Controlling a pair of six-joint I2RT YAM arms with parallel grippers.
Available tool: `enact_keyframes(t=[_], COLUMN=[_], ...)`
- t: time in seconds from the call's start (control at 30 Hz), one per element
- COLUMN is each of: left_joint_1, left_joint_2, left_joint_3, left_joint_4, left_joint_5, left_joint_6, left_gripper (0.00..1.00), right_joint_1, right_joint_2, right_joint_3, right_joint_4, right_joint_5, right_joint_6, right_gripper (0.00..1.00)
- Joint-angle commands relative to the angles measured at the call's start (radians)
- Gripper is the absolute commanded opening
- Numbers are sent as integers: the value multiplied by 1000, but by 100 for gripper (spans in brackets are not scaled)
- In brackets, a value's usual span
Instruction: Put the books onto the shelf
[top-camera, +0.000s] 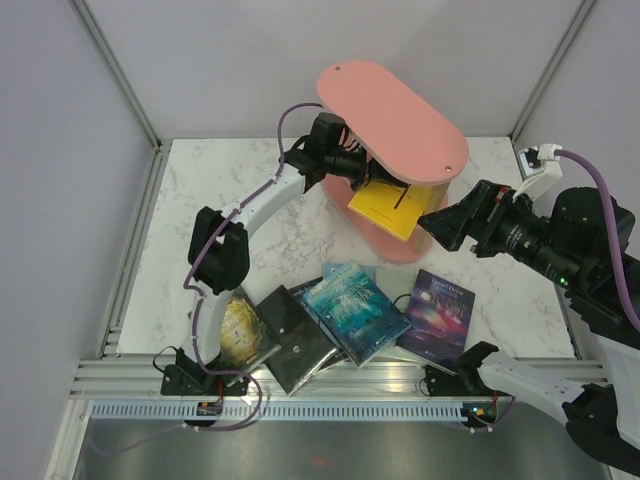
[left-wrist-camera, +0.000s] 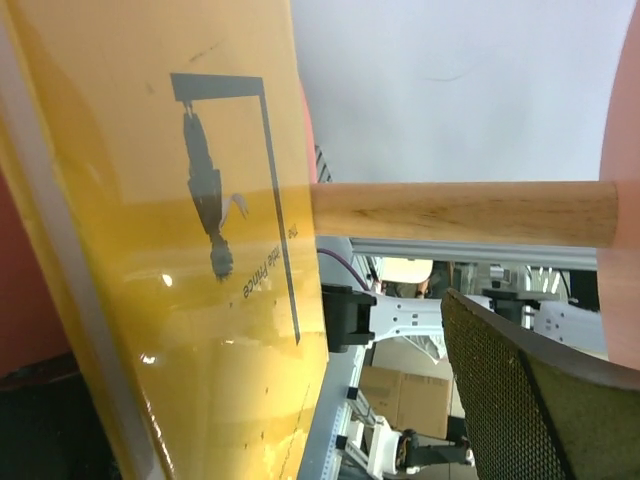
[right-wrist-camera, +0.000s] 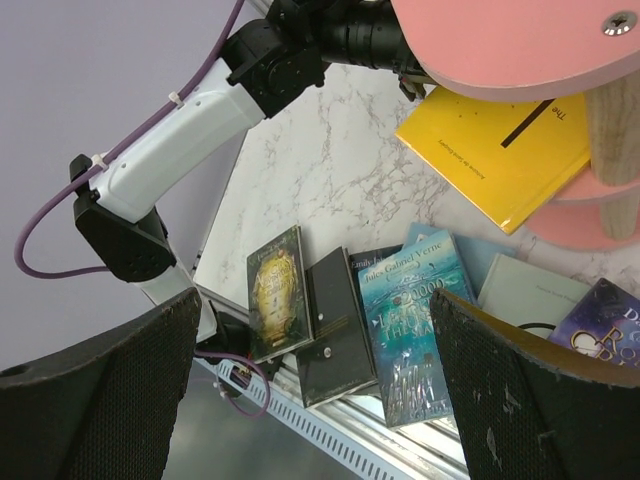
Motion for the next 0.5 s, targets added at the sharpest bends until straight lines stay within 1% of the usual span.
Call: enact_keyframes(t=[0.0,0.03,0.07,0.13,0.17,0.23,0.27,0.37,0.47], left_joint_1=[5,13,34,57,78,100,123,163,180], left_joint_2=[-41,-53,-67,-115,-129,-176,-193,-259,-308], left_joint_3=[47,48,44,37,31,25,18,-9,-9], left_joint_4=[-155,-194,-278,-350,-414,-473,-485,-504,-508], left_joint_5=[-114,-160,-271,-374,-486,-600,-688,-792,-830], left_joint_6=[153,171,199,224,248,273,276,291,323], left_gripper=[100,100,100,100,100,100,100,100,100], right_joint_1=[0,3,2,3,2,2,3,3,3], right_joint_2=[4,2,4,5,5,5,5,7,8], right_joint_3=[-1,-2,-7,-10,-13,-18,-24,-38,-47], right_joint_4=[-9,-7,-9,-7,-6,-6,-4,5,11], right_joint_5=[14,12,9,6,3,0,-1,-15,-26], right_joint_6=[-18,-18,-16,-16,-16,-18,-16,-18,-15], right_gripper=[98,98,98,98,98,98,98,98,98])
